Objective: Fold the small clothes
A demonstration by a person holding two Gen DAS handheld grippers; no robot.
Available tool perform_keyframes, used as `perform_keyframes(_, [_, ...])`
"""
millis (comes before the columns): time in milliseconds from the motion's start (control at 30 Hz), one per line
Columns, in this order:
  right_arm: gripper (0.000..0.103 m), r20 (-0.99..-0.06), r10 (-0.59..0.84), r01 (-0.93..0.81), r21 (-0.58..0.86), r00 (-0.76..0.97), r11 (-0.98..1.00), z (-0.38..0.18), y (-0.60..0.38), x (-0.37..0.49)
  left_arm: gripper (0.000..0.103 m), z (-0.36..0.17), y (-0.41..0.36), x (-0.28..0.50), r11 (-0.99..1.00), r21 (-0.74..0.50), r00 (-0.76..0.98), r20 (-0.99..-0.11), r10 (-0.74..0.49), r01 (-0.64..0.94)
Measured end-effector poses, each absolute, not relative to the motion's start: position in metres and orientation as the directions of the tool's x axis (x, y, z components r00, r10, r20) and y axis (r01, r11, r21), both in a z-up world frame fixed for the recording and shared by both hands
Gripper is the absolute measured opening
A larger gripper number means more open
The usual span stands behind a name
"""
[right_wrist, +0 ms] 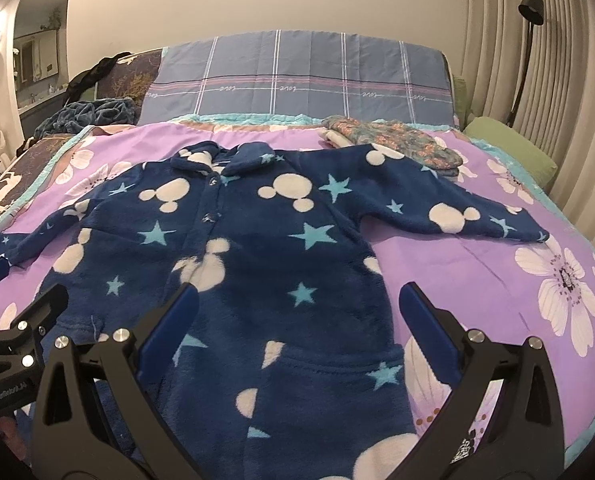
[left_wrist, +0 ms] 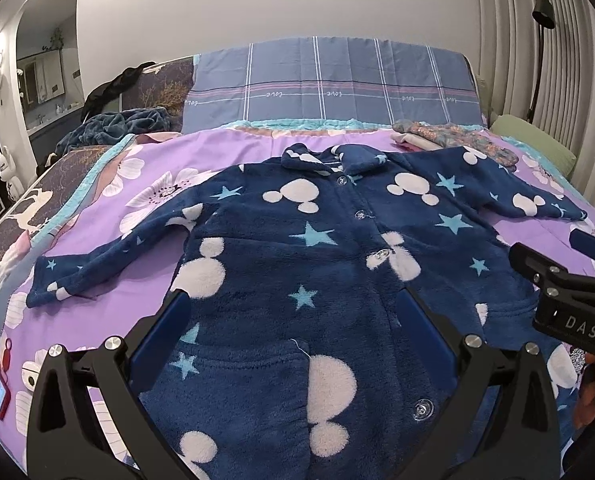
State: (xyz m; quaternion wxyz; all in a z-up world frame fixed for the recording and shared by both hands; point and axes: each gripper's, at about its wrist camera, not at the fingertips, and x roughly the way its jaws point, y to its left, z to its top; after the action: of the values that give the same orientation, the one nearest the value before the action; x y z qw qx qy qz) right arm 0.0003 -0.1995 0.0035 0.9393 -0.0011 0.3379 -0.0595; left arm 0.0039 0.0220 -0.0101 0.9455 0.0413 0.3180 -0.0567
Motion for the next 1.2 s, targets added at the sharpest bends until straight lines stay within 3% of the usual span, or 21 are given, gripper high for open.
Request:
perform_keyframes(467, [0.101, -0.59, -0.14, 0.108, -0.09, 0.795, 0.99, 0.007, -0.192, -0.007, 0.102, -0.012, 0.031, 0.001, 0.991, 0.019, 0.791, -0.604, -0.096, 0.135])
perform_keyframes(1200, [0.101, -0.662, -0.058, 0.007, -0.08, 0.747, 0.997, -0.006, -0.15, 0.009, 0.102, -0.026, 0.088, 0.0, 0.999, -0.04, 0.785, -0.618, -0.049, 0.031])
